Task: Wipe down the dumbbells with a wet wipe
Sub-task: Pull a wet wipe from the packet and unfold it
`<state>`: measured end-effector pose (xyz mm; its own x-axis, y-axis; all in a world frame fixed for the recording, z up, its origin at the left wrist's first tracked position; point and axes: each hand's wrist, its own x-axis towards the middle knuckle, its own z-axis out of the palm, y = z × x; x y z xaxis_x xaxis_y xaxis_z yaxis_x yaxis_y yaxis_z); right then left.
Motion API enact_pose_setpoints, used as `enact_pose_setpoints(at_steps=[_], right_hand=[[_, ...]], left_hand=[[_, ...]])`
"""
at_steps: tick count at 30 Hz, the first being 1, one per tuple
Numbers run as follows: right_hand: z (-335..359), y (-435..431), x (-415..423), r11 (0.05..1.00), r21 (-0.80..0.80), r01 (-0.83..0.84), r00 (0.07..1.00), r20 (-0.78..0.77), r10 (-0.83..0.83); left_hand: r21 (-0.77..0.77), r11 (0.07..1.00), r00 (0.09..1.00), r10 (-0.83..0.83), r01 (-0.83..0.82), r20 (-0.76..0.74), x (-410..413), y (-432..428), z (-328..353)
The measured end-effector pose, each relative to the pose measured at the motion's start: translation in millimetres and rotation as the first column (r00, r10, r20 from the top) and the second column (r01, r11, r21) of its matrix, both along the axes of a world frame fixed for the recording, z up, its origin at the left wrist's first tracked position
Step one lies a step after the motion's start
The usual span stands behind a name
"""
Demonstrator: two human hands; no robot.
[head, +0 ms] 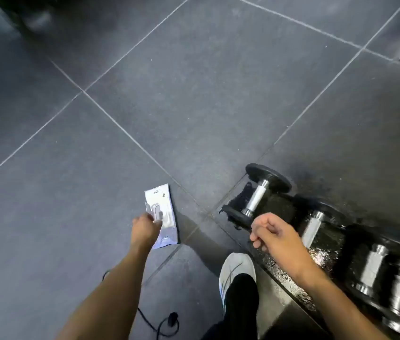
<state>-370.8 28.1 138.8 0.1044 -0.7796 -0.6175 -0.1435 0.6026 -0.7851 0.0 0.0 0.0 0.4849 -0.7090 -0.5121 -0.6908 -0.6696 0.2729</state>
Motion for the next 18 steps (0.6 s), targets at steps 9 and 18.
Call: enact_pose_setpoints(at_steps=[9, 18], right_hand=[[-89, -27, 54, 0.988, 0.037, -0.15, 0.986, -0.068, 0.153], [-144, -78, 128, 0.888, -0.205, -0.412, 0.847, -0.445, 0.291]], left_hand=[[-0.165, 0.984, 0.993, 0.05, -0.067, -0.106, 15, -35, -45], [-0.327, 0.936, 0.944, -0.216, 0.128, -0.248, -57, -44, -47]])
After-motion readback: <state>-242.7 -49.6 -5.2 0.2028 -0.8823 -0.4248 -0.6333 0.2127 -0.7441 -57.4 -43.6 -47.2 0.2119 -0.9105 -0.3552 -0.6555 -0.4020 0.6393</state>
